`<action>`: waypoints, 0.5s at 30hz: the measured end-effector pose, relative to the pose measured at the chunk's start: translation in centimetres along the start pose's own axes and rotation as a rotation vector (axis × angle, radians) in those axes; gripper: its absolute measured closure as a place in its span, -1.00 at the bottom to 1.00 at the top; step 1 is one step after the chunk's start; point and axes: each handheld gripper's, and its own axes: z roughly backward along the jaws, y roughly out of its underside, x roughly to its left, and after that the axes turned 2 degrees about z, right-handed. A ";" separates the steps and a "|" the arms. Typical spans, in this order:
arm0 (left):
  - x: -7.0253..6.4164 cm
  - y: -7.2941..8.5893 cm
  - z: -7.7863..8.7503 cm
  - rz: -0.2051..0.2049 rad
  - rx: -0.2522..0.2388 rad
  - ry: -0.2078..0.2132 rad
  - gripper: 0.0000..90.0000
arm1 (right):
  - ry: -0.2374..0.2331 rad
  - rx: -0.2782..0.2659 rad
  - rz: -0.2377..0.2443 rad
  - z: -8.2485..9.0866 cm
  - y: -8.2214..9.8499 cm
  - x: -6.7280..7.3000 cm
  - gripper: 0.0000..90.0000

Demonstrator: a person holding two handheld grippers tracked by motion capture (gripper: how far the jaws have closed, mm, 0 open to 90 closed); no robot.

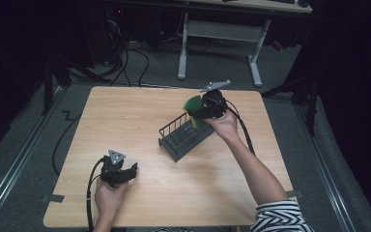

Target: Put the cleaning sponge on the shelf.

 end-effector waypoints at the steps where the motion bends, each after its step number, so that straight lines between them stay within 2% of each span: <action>1: 0.0 0.0 0.0 0.000 0.000 0.000 -0.28 | 0.007 0.001 0.001 -0.2 0.0 0.0 -0.44; 7: 0.0 0.0 0.0 0.000 0.000 0.001 -0.28 | 0.028 0.007 0.005 -1.0 0.2 0.0 -0.44; 15: 0.0 0.0 0.0 -0.002 -0.001 0.003 -0.29 | 0.014 0.021 -0.008 -2.0 0.9 0.0 -0.45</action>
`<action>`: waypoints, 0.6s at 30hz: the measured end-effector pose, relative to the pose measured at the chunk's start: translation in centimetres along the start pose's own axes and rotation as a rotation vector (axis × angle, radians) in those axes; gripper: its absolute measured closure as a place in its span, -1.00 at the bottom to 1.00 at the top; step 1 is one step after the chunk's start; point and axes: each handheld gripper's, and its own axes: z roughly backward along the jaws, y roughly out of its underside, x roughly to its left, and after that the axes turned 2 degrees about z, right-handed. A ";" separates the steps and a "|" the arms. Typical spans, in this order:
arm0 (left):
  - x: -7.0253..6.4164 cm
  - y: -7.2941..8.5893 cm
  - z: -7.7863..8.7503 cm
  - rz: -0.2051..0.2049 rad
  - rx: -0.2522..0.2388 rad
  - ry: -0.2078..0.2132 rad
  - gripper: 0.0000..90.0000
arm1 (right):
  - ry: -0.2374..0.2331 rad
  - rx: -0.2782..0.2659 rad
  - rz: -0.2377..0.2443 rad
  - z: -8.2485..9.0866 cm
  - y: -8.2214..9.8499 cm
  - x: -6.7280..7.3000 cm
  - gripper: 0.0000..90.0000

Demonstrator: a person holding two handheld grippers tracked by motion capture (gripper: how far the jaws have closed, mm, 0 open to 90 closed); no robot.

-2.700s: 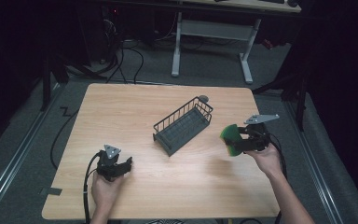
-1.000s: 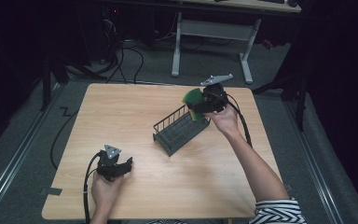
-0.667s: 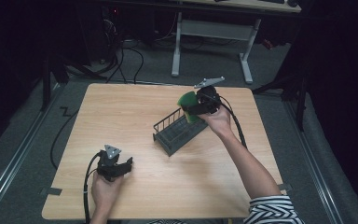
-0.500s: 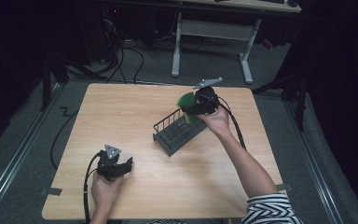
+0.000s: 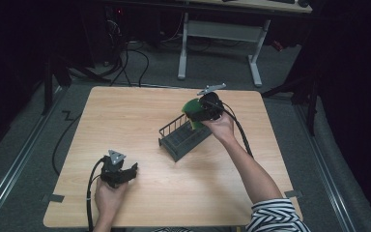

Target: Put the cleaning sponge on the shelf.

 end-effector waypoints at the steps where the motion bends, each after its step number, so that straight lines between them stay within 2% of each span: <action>1: 0.0 0.0 0.0 0.000 0.000 0.000 -0.29 | -0.002 0.000 -0.002 0.0 0.0 0.0 -0.45; 8: 0.0 0.0 0.0 -0.001 0.000 0.000 -0.28 | -0.003 -0.011 -0.006 -0.3 0.1 -0.2 -0.45; 18: 0.0 0.0 0.0 -0.001 0.001 0.000 -0.28 | -0.010 0.019 -0.008 -1.0 0.7 -0.3 -0.45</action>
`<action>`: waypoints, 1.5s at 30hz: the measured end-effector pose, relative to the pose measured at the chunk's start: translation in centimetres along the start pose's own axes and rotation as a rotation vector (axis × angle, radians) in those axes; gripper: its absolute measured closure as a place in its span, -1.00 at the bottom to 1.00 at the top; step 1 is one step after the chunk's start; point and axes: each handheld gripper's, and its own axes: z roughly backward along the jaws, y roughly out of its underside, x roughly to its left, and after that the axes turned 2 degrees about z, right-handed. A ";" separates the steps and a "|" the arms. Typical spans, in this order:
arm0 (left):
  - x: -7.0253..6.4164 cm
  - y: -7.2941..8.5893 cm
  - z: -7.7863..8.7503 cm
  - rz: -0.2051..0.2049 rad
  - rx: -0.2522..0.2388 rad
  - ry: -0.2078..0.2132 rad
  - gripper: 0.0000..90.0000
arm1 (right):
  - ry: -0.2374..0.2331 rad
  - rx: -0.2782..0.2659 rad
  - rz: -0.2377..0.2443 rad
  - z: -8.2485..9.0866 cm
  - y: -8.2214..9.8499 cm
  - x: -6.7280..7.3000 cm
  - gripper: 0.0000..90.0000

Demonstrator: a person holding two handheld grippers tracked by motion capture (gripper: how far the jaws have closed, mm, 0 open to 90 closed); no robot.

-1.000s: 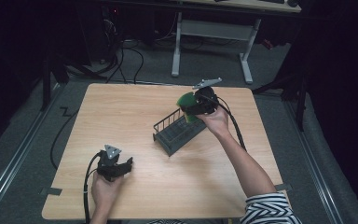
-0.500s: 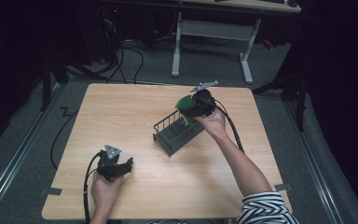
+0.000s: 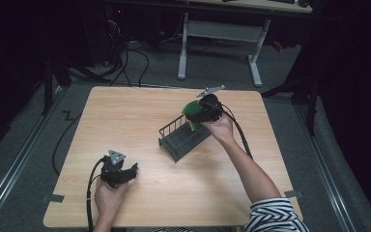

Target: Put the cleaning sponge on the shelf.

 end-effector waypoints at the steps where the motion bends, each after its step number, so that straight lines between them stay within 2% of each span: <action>1: 0.0 0.0 0.0 0.000 -0.001 0.000 -0.28 | 0.002 0.002 0.003 0.0 0.0 0.0 -0.45; 13: 0.0 0.0 0.0 0.000 0.000 0.000 -0.29 | -0.013 0.052 0.000 -1.0 1.0 0.0 -0.46; 24: 0.0 0.0 0.0 0.001 -0.001 0.001 -0.28 | -0.018 0.056 -0.010 -0.8 1.1 -0.1 -0.47; 31: 0.0 0.0 0.0 0.000 0.000 0.001 -0.28 | -0.037 0.071 -0.023 -0.7 1.2 -0.5 -0.64; 37: 0.0 0.0 0.0 0.001 -0.001 0.001 -0.28 | -0.037 0.044 -0.045 0.4 1.4 -1.0 -0.66; 45: 0.0 0.0 0.0 0.000 0.000 0.000 -0.28 | -0.026 -0.021 -0.061 3.5 2.1 -1.4 -0.63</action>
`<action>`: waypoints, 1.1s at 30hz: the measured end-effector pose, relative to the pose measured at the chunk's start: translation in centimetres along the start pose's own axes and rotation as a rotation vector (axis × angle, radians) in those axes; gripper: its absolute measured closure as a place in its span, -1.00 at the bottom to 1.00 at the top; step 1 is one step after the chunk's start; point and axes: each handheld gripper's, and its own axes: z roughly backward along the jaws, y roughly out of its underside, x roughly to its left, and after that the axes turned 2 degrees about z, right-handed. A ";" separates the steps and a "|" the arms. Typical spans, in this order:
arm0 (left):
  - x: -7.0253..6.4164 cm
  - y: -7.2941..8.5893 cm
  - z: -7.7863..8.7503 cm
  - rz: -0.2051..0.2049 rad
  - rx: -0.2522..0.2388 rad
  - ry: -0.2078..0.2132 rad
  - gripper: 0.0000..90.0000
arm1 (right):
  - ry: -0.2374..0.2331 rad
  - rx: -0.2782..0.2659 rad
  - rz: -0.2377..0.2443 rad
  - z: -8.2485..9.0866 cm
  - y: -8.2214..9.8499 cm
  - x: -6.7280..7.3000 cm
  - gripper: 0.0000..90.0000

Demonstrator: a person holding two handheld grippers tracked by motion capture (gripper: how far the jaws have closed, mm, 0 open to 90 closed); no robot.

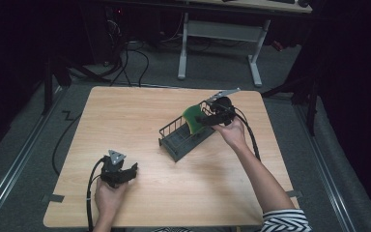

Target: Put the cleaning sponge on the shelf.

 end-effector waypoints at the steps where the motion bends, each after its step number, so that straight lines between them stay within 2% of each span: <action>1: 0.0 0.0 0.0 0.000 0.000 0.000 -0.28 | 0.000 -0.004 -0.005 0.4 0.1 0.0 -0.62; 3: 0.0 0.0 0.0 0.000 0.000 0.000 -0.28 | -0.001 -0.029 -0.013 1.5 0.5 -0.1 -0.61; 8: 0.0 0.0 0.0 -0.001 0.000 -0.001 -0.28 | 0.006 -0.045 -0.035 3.9 1.8 -0.1 -0.52; 15: 0.0 0.0 0.0 -0.001 0.000 -0.001 -0.28 | 0.023 -0.069 -0.080 6.9 3.4 0.1 -0.51; 18: 0.0 0.0 0.0 -0.001 0.001 -0.001 -0.28 | 0.022 -0.077 -0.081 7.9 4.3 0.0 -0.50; 20: 0.0 0.0 0.0 -0.001 0.001 -0.001 -0.28 | 0.005 -0.086 -0.096 8.5 5.0 -0.2 -0.50; 25: 0.0 0.0 0.0 -0.002 0.001 -0.001 -0.28 | 0.007 -0.099 -0.132 9.8 6.7 -0.7 -0.49; 33: 0.0 0.0 0.0 -0.002 0.001 -0.001 -0.28 | 0.036 -0.115 -0.164 12.1 8.9 -0.9 -0.44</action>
